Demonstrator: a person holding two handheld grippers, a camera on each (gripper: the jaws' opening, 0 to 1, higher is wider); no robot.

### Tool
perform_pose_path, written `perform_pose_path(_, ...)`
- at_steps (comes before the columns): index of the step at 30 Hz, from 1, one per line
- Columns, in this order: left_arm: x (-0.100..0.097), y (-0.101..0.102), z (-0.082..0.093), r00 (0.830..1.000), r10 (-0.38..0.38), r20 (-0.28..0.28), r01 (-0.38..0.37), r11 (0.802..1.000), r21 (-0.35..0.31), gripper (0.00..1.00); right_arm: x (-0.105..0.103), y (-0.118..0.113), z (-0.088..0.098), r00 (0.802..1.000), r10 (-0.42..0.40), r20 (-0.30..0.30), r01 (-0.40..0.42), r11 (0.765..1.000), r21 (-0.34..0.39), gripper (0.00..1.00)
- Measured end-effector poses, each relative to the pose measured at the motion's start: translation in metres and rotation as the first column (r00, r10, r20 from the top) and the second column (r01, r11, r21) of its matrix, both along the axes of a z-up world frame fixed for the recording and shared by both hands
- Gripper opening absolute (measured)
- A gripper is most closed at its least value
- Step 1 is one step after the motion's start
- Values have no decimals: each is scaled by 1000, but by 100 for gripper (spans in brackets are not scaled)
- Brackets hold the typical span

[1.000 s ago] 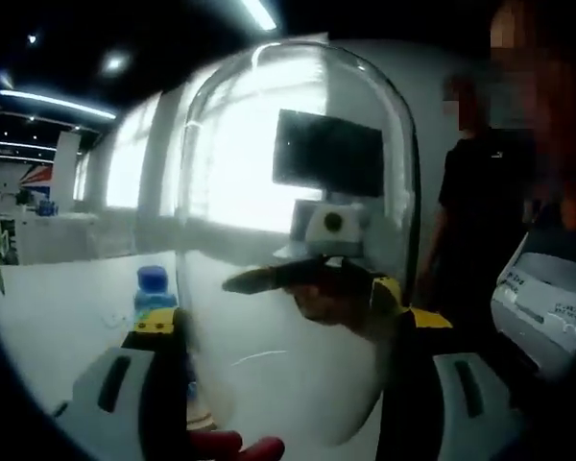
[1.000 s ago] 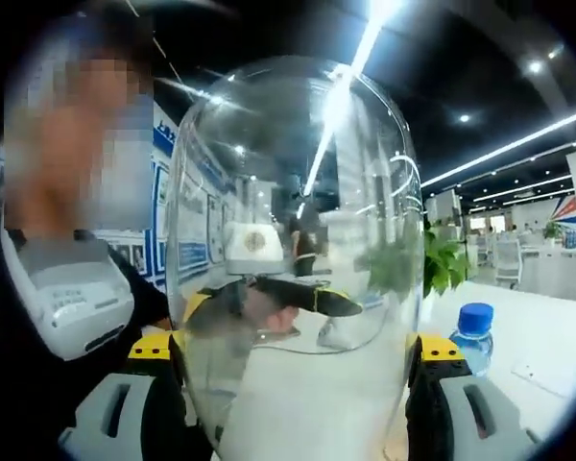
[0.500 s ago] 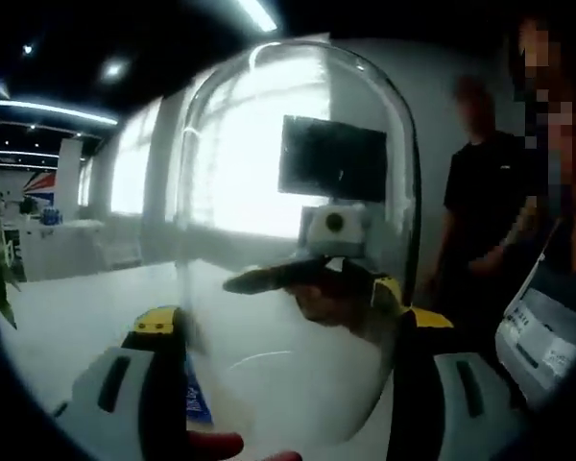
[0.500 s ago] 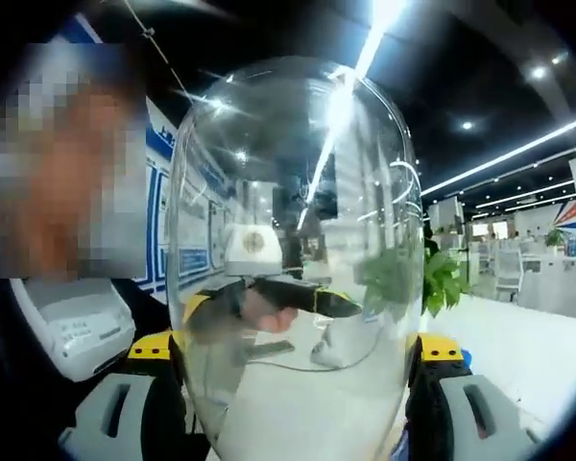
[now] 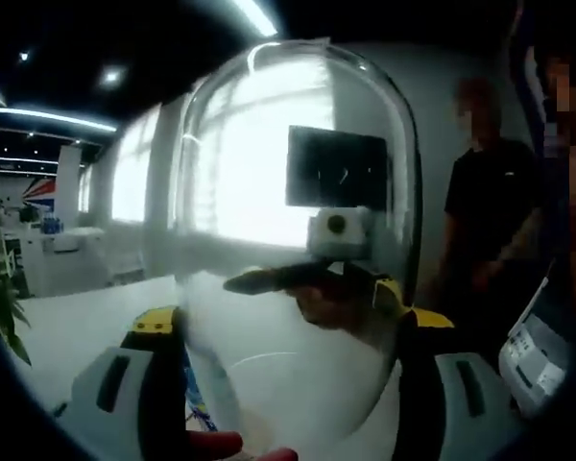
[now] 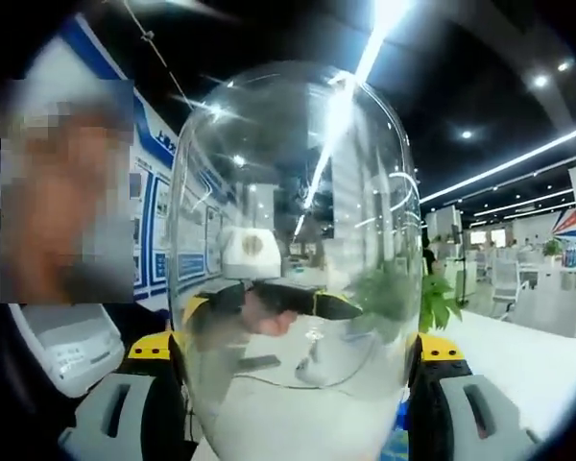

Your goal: Open the cover put in the Mizone put the cover back on

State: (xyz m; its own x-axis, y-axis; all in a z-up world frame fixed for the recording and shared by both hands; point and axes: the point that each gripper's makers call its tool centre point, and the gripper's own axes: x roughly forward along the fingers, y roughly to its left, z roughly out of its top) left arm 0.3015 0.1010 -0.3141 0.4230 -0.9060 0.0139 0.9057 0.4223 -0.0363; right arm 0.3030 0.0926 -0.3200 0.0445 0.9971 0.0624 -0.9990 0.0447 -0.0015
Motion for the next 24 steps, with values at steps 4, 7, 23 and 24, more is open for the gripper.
perform_pose_path(4, 11, 1, 8, 1000, -3, 6, 3, 1000, -4, 77, 11, 0, 9, 1000, -5, 5, 5, 1000, 8, 90)
perform_pose_path(7, 18, 1, 13, 1000, -4, 17, 4, 1000, -4, 77, 20, -1, 14, 1000, -5, 11, 5, 1000, 25, 90)
perform_pose_path(23, 60, 1, 3, 999, -16, 42, 15, 1000, 18, 77, 58, 1, 2, 999, -16, 32, 16, 1000, 19, 90)
perform_pose_path(24, 61, 1, 1, 999, -17, 42, 16, 1000, 18, 77, 60, 1, 0, 999, -17, 33, 17, 1000, 15, 90)
